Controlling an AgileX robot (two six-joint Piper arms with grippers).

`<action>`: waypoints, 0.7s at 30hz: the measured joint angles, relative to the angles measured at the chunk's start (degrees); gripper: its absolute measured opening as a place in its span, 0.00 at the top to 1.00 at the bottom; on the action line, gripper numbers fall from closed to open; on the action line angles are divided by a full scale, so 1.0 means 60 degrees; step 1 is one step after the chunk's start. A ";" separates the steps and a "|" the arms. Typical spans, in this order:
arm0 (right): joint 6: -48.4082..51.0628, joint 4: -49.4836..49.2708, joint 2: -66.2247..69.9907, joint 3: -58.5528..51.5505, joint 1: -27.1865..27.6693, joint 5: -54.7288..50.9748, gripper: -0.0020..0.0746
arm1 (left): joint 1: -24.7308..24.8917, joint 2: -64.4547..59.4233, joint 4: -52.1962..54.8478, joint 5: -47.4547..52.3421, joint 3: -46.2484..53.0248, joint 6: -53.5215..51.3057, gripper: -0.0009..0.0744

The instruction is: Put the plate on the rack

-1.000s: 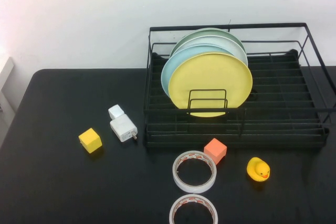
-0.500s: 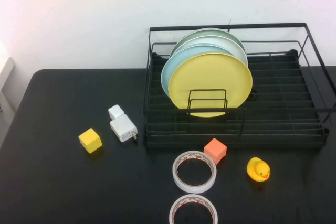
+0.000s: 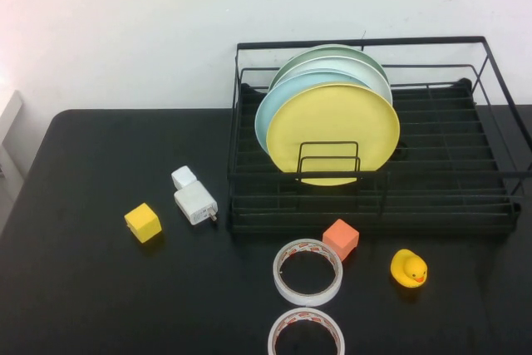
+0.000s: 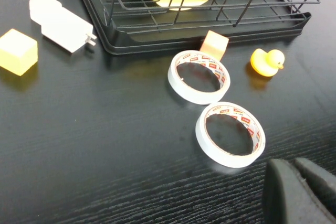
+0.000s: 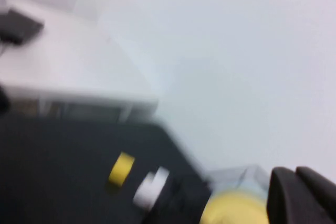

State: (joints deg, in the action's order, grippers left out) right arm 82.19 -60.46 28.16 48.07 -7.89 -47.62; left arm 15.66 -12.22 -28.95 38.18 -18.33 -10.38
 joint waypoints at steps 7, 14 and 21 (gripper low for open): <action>-0.4053 0.3695 -0.0292 -0.0196 0.0000 -0.0944 0.97 | 0.0000 0.0000 -0.0019 0.0000 0.0000 0.0000 0.99; -0.4590 0.4629 -0.1413 -0.0196 0.0000 -0.0565 0.97 | 0.0000 0.0000 -0.0019 0.0000 0.0000 0.0000 0.99; -0.5204 0.5181 -0.2194 -0.0553 0.0000 -0.0205 0.97 | 0.0000 0.0000 -0.0019 0.0000 0.0000 0.0000 0.99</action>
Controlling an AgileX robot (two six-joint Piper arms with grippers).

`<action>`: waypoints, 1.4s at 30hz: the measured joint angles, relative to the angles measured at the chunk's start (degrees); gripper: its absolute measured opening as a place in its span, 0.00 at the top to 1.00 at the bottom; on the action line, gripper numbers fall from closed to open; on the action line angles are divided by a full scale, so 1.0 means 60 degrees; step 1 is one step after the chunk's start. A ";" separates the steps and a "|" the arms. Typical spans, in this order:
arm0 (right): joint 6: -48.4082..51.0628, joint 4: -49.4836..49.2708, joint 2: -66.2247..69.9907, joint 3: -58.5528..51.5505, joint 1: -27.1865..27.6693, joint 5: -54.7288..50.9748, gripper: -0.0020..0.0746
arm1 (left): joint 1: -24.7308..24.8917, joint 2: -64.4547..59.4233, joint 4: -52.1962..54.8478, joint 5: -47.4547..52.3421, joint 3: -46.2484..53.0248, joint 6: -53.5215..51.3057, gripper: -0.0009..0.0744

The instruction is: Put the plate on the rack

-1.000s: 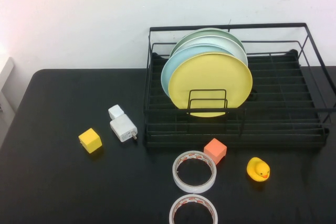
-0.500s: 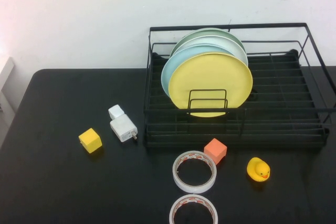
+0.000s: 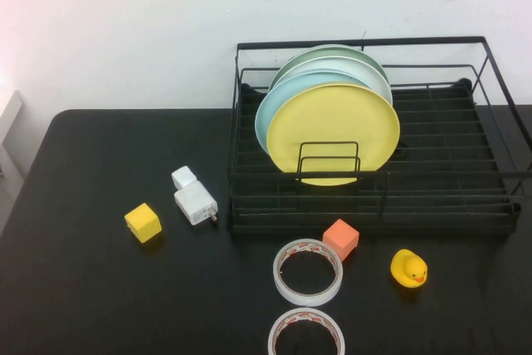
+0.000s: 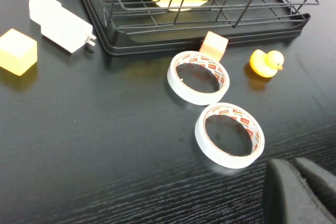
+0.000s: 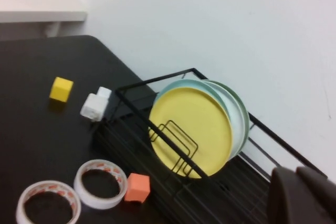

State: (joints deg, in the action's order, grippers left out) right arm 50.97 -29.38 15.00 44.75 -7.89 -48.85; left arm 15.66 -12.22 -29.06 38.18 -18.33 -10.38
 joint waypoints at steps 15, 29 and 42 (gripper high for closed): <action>-0.1375 0.0708 -0.1875 -0.6609 0.0763 0.8142 0.97 | 0.0000 0.0000 -0.0037 0.0000 0.0000 0.0006 0.99; -1.0039 0.6415 -0.2609 -0.7688 0.1979 0.5068 0.97 | 0.0000 0.0000 -0.0076 0.0000 0.0000 0.0006 0.99; -0.9521 0.6441 -0.2609 -0.7651 0.1979 0.4849 0.97 | 0.0000 0.0000 -0.0110 0.0000 0.0000 0.0006 0.99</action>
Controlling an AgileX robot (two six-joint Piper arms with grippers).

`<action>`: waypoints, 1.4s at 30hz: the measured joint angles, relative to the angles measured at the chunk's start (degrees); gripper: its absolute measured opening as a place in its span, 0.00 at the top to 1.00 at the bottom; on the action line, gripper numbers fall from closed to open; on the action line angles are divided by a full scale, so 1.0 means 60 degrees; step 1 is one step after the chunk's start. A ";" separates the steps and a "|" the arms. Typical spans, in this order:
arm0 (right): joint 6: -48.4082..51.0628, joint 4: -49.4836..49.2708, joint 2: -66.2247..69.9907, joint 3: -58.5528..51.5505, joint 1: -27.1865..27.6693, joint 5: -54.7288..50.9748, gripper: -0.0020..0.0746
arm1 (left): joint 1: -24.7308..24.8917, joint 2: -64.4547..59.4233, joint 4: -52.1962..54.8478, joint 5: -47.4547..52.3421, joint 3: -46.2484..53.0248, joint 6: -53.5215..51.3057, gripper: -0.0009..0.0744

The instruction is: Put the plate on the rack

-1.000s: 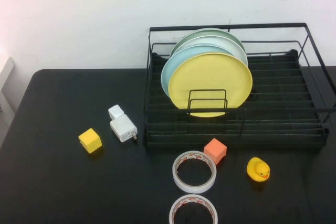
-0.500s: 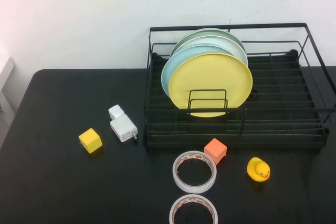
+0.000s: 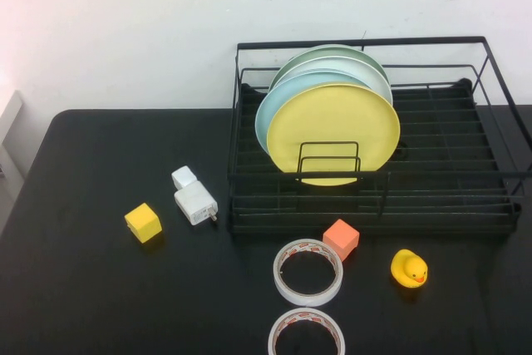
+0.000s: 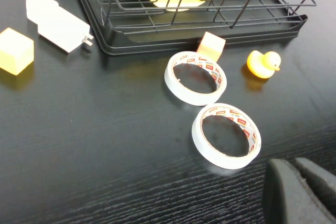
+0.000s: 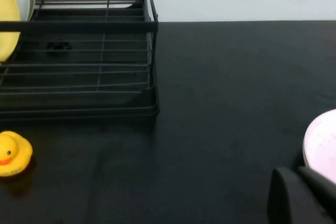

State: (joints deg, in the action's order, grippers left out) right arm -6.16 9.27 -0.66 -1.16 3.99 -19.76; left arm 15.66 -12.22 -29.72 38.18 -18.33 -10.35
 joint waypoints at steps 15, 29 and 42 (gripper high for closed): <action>-0.0089 0.0000 0.0000 0.0000 0.0000 0.0000 0.97 | 0.0000 0.0000 0.0000 0.0000 0.0000 0.0000 0.99; -0.0089 0.0000 0.0000 0.0000 0.0000 -0.0014 0.97 | 0.0000 0.0000 0.0000 0.0000 0.0000 0.0000 0.99; -0.0108 0.0000 0.0000 0.0020 0.0000 -0.0037 0.97 | 0.0000 0.1638 0.4154 -0.1543 0.1267 0.1725 0.99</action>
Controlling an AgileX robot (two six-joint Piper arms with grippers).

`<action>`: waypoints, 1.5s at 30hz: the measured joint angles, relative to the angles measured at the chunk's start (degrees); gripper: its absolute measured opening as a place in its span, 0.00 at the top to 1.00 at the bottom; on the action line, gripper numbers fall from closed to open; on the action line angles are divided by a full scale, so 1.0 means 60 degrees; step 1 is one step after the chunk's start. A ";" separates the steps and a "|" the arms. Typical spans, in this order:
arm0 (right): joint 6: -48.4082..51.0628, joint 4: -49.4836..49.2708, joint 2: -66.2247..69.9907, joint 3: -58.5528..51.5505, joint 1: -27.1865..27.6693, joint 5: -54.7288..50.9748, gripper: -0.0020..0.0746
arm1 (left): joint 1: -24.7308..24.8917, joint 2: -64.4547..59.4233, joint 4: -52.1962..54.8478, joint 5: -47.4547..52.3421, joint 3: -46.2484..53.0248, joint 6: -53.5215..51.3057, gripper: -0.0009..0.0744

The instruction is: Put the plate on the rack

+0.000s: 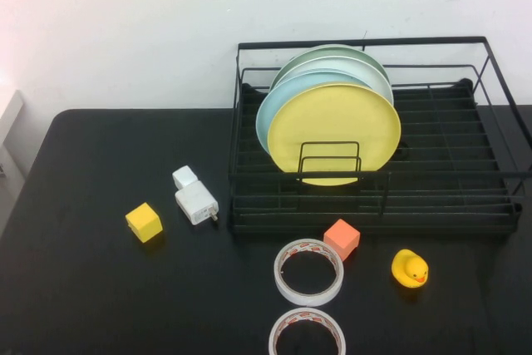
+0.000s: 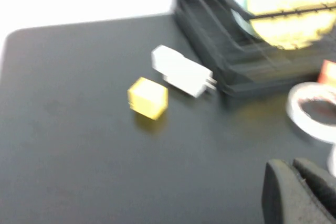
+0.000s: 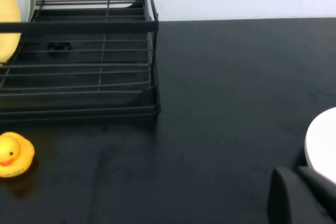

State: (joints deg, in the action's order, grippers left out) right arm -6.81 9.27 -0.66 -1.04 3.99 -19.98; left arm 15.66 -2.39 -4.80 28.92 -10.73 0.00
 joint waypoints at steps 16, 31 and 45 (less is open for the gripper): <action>0.0000 0.0000 0.0000 0.0000 0.0000 -0.0021 0.98 | -0.2241 0.0523 0.1108 -0.2507 0.1981 0.1986 0.99; 0.0000 0.0000 0.0000 0.0000 0.0000 -0.0021 0.98 | -0.2573 0.0523 0.0799 -0.1863 0.1963 0.1951 0.99; 0.0000 0.0000 0.0000 0.0000 0.0000 -0.0021 0.98 | -0.2573 0.0523 0.0673 -0.1825 0.1963 0.1735 0.99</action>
State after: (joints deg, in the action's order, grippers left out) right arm -6.81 9.27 -0.66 -1.04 3.99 -20.11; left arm 0.22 0.74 -0.76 17.97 1.05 10.41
